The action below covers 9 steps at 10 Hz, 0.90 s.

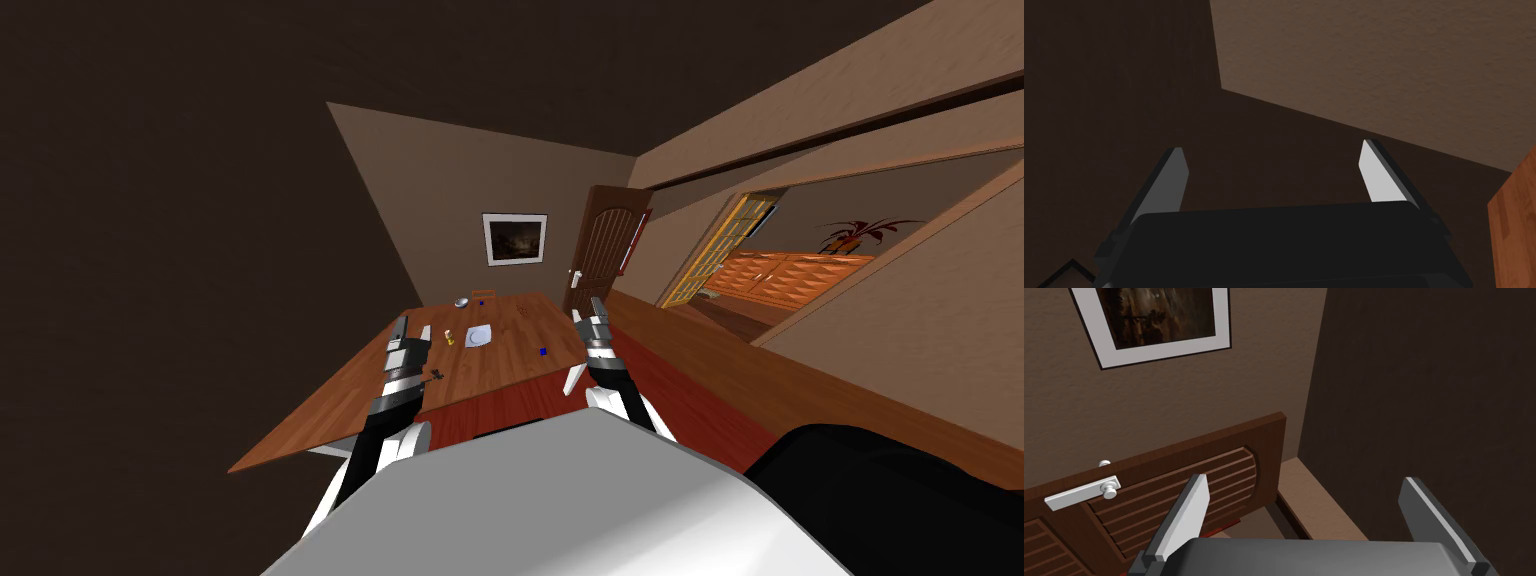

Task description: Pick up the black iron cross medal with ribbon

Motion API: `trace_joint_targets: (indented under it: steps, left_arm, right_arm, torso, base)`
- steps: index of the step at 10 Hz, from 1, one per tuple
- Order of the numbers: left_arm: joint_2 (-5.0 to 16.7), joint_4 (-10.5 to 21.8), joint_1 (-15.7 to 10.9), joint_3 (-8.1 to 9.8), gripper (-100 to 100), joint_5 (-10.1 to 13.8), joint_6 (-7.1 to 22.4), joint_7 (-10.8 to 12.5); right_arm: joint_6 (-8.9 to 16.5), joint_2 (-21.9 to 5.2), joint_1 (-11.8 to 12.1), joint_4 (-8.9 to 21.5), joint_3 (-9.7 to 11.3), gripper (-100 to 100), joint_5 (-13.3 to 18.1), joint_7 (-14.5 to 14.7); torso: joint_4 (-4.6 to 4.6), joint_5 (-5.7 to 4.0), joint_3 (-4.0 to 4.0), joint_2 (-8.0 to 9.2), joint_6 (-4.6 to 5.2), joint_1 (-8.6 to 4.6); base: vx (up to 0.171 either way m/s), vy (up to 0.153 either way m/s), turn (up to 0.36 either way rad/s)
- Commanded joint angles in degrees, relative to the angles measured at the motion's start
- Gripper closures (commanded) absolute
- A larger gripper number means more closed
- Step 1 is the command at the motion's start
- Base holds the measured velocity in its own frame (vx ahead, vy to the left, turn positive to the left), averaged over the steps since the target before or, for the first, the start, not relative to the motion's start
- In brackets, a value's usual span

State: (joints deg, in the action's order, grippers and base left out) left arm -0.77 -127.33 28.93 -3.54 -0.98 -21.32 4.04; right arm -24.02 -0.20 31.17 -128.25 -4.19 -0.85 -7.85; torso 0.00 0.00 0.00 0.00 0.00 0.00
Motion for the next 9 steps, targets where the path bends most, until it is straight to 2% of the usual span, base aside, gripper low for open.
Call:
trace_joint_targets:
  steps: [1, 5, 6, 8, 9]
  left_arm:
    - [1.7, 0.3, -0.1, 0.05, -100, 0.0, 0.3, 0.0]
    - [6.3, 2.4, -0.8, 0.33, -100, -0.3, 2.2, -0.3]
    - [7.8, 4.0, -1.3, 0.55, -100, -0.5, 3.6, -0.6]
    - [9.2, 6.8, -2.3, 0.95, -100, -0.9, 6.3, -1.0]
    - [9.2, 6.8, -2.3, 0.95, -100, -0.9, 6.3, -1.0]
  right_arm:
    - [0.0, 0.0, 0.0, 0.0, 0.0, 0, 0.0, 0.0]
    - [0.0, 0.0, 0.0, 0.0, 0.0, 0, 0.0, 0.0]
    - [0.0, 0.0, 0.0, 0.0, 0.0, 0, 0.0, 0.0]
    - [0.0, 0.0, 0.0, 0.0, 0.0, 0, 0.0, 0.0]
    - [0.0, 0.0, 0.0, 0.0, 0.0, 0, 0.0, 0.0]
  torso:
    - [0.0, 0.0, 0.0, 0.0, 0.0, 0.0]
    - [0.0, 0.01, 0.01, 0.02, 0.0, 0.05]
    - [0.0, 0.01, 0.01, 0.02, 0.0, 0.06]
    - [0.0, 0.02, 0.01, 0.02, 0.0, 0.09]
    - [0.0, 0.03, 0.02, 0.03, 0.01, 0.1]
  base:
    - [-0.001, 0.001, -0.015]
    - [-0.004, 0.007, -0.03]
    - [-0.006, 0.015, -0.073]
    - [-0.01, 0.018, -0.083]
    - [-0.01, 0.018, -0.041]
